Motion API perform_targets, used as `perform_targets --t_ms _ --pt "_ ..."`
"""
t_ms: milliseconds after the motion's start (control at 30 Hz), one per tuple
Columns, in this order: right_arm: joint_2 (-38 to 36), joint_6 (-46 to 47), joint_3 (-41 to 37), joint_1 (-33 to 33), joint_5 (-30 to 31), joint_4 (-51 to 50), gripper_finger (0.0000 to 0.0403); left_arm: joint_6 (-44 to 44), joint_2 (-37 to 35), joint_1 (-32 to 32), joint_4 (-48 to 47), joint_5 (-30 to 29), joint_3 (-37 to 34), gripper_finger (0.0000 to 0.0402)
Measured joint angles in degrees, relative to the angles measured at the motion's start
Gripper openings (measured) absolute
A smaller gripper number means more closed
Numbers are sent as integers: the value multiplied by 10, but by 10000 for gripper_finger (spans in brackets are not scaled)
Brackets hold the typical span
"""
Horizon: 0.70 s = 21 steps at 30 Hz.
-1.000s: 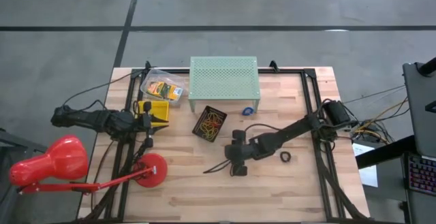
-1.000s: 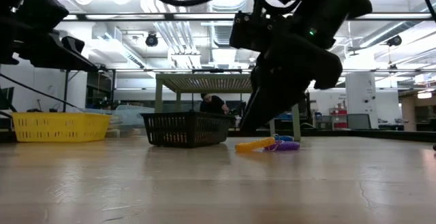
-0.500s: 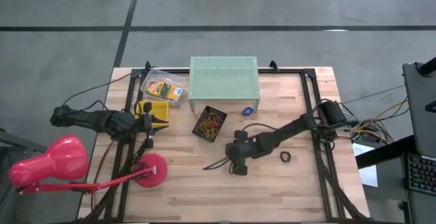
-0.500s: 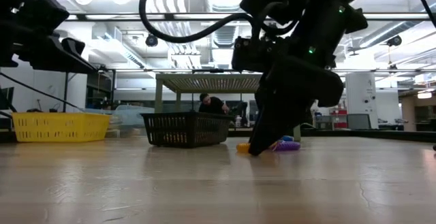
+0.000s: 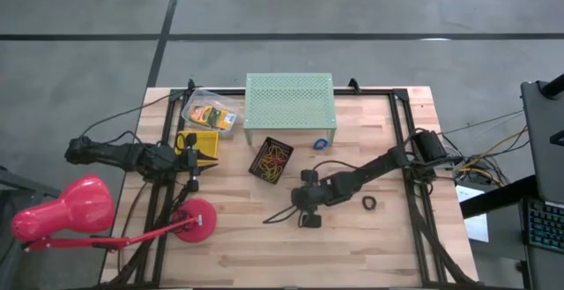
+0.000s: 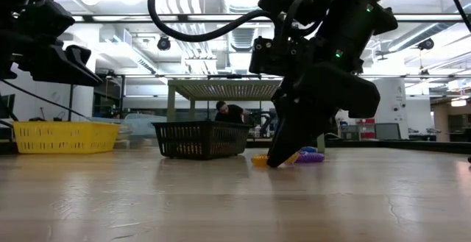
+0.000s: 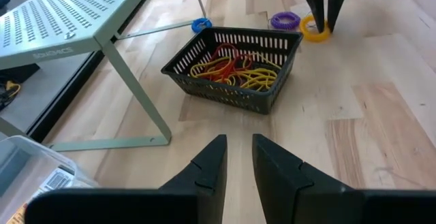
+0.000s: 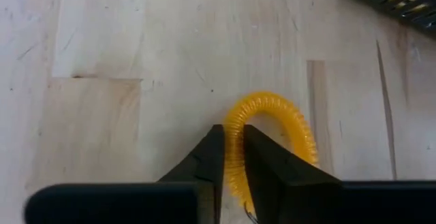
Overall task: Pick & Place Office Desk Supplies
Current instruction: Put the yellow spring rubber band into the yellow bin
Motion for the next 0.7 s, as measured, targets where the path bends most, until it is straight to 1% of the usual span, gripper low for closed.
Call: perform_targets --t_ms 133,500,600,700 --pt "1 -10 8 0 5 -6 17 0 0 0 0 0 0 73" --pt "-5 -23 24 -3 13 -6 22 0 0 0 0 0 0 73" --pt "-14 -30 37 -2 11 17 22 0 0 0 0 0 0 73" --pt "-20 -31 43 -1 -15 52 22 0 0 0 0 0 0 73"
